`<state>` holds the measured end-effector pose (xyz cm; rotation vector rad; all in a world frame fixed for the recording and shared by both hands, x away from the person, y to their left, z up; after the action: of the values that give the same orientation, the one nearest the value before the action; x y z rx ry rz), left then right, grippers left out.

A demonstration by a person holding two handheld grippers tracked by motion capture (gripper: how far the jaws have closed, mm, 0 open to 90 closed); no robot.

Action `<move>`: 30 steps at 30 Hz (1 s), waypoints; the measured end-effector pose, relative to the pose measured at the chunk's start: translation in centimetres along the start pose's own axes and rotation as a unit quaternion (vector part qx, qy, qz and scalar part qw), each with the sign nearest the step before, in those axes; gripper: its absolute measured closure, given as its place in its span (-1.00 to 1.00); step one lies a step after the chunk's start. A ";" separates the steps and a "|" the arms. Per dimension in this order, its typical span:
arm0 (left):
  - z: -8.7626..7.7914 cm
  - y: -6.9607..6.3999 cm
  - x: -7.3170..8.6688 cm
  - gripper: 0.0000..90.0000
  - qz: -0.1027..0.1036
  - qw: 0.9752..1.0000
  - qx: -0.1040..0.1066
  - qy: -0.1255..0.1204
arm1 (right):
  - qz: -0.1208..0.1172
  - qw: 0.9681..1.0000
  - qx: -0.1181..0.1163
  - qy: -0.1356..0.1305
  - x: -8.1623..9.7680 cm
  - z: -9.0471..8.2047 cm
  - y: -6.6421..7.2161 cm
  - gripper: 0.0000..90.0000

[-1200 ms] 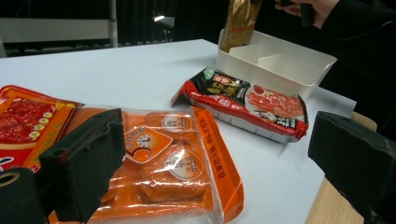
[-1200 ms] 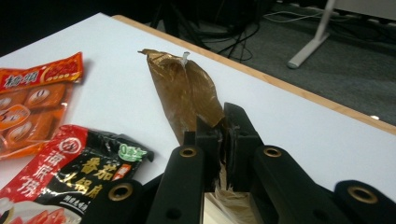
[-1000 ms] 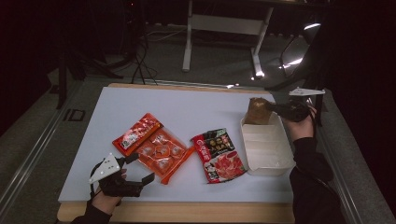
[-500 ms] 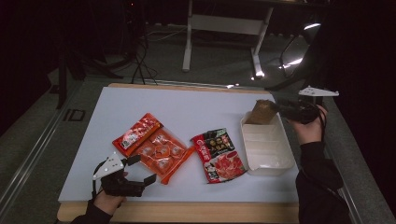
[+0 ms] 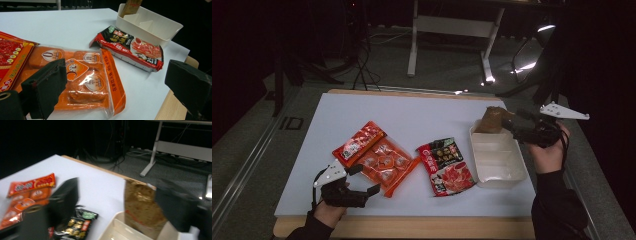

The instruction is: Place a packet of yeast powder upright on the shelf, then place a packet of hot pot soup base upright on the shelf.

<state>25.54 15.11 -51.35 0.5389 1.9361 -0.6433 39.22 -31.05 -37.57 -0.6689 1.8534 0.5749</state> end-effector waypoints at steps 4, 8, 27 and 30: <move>0.2 -0.2 -0.3 -0.90 0.009 1.000 0.006 0.007 | 0.012 0.999 -0.024 -0.019 0.4 -1.0 2.3 -0.71; 0.5 -0.4 -0.6 -0.89 0.007 1.000 0.015 0.014 | 0.021 0.999 -0.034 -0.034 1.2 -2.0 4.3 -0.70; 2.5 -0.6 -2.1 -0.89 0.009 0.999 0.039 0.035 | -0.013 0.995 -0.101 -0.014 6.6 -3.7 11.8 -0.65; 2.9 -0.8 -2.3 -0.89 0.015 0.998 0.041 0.037 | -0.017 0.994 -0.104 -0.016 7.1 -3.8 12.3 -0.65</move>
<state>27.92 12.45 -50.17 0.6495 1.9740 -0.6942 26.12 -25.85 -41.85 -0.8211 1.7634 0.7592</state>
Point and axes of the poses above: each handheld gripper's, and its own axes: z roughly forward along the jaws, x roughly out of its underside, y roughly to its left, the point moved 5 cm from there along z, roughly forward along the jaws, and after that the axes turned 6 degrees about -x, right-handed, at the moved point
